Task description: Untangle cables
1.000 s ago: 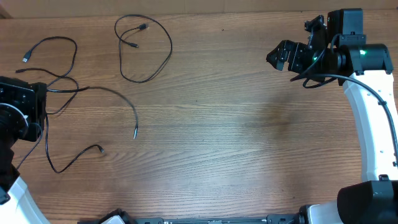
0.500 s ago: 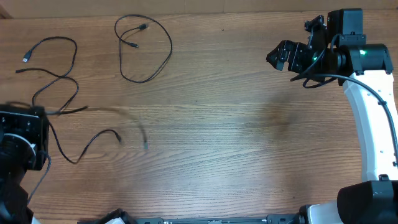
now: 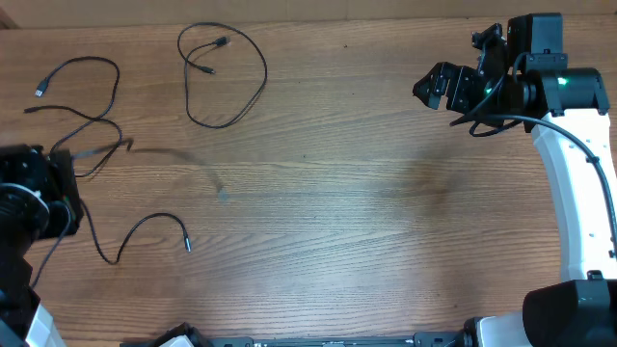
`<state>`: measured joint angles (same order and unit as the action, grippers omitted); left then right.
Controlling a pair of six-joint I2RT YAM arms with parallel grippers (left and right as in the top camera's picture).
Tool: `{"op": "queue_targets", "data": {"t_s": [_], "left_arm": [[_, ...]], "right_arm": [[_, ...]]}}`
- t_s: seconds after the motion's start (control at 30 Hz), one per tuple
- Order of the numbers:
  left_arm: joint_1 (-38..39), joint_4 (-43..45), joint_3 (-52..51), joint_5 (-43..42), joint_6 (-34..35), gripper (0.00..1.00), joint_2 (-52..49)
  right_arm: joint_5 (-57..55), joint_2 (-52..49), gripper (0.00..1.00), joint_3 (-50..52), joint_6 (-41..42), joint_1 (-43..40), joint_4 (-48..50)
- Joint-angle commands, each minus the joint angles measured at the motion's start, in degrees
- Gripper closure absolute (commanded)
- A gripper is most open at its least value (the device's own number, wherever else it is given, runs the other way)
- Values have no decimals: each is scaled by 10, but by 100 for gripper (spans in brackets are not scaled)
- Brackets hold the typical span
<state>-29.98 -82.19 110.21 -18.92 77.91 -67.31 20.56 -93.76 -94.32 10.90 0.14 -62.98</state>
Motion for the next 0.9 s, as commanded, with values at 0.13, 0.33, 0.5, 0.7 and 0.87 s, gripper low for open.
{"op": "queue_targets", "data": {"t_s": [0.13, 0.33, 0.5, 0.7, 0.87], "left_arm": [[50, 91, 10, -78, 44, 96, 5], [135, 133, 10, -14, 59, 96, 4], [184, 174, 11, 16, 79, 96, 5], [225, 193, 17, 68, 49, 96, 5], [233, 178, 95, 109, -72, 96, 7]], "right_arm": [[-4, 3, 0, 2, 2, 2, 3], [-4, 3, 0, 2, 2, 2, 3], [-4, 3, 0, 2, 2, 2, 3], [-4, 3, 0, 2, 2, 2, 3], [-4, 3, 0, 2, 2, 2, 3]]}}
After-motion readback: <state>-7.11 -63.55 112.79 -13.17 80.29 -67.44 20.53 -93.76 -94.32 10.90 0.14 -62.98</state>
